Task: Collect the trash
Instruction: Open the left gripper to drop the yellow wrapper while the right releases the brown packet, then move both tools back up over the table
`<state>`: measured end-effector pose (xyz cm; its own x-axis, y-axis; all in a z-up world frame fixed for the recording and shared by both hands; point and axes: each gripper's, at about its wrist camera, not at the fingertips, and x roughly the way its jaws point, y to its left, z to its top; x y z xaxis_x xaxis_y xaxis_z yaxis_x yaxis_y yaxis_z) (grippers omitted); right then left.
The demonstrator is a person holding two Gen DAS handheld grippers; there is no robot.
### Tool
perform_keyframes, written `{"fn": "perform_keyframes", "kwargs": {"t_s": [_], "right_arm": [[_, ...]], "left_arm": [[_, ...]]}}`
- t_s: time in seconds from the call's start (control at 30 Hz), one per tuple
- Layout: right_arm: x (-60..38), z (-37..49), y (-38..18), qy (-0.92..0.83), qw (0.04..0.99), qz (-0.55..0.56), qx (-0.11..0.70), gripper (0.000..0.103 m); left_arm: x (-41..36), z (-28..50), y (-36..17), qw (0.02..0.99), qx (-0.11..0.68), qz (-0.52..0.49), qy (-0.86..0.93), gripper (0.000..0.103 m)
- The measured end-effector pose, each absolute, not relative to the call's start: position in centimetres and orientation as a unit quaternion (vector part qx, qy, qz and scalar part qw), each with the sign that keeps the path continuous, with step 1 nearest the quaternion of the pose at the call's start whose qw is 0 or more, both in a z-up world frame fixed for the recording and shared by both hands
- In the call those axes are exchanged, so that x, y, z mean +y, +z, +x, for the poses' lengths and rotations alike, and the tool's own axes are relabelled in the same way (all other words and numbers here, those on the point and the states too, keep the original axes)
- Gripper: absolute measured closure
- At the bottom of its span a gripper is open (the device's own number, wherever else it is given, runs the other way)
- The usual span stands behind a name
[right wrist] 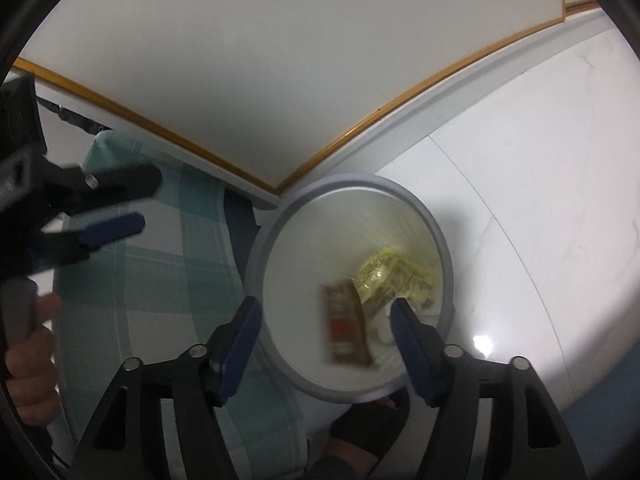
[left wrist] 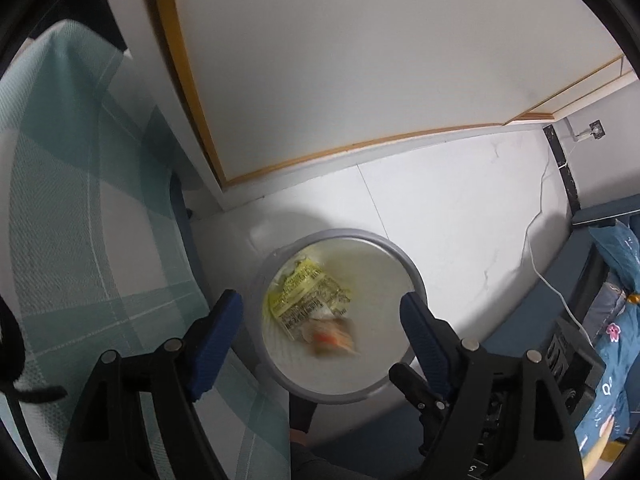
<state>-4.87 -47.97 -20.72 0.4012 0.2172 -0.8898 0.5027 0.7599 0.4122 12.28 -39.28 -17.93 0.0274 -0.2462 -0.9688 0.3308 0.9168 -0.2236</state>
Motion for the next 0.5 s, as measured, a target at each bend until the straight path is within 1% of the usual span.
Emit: {"fn": "perform_keyframes", "kwargs": {"t_s": [0.03,0.07,0.1,0.33,0.5], "right_arm": [[-47.9,-4.9,-20.8,-0.091,0.768,0.333,0.54,0.03],[-47.9,-4.9,-20.8,-0.091,0.767,0.333,0.541,0.026],[-48.0,-5.1,-20.9,-0.092,0.767,0.331,0.542,0.025],[-49.5,-7.7,-19.6,-0.141,0.764,0.337,0.532,0.025],[-51.0,-10.0,-18.2,-0.172,0.763,0.344,0.519,0.022]], "left_arm": [[-39.3,12.1,-17.8,0.716,0.667,0.033,-0.203,0.025],[-39.4,12.1,-17.8,0.717,0.664,0.034,-0.209,0.025],[-39.5,12.0,-17.8,0.719,0.661,0.035,-0.211,0.025],[-39.4,10.9,-17.1,0.73,0.646,0.054,-0.217,0.025],[-39.4,10.0,-16.5,0.735,0.638,0.07,-0.219,0.025]]}}
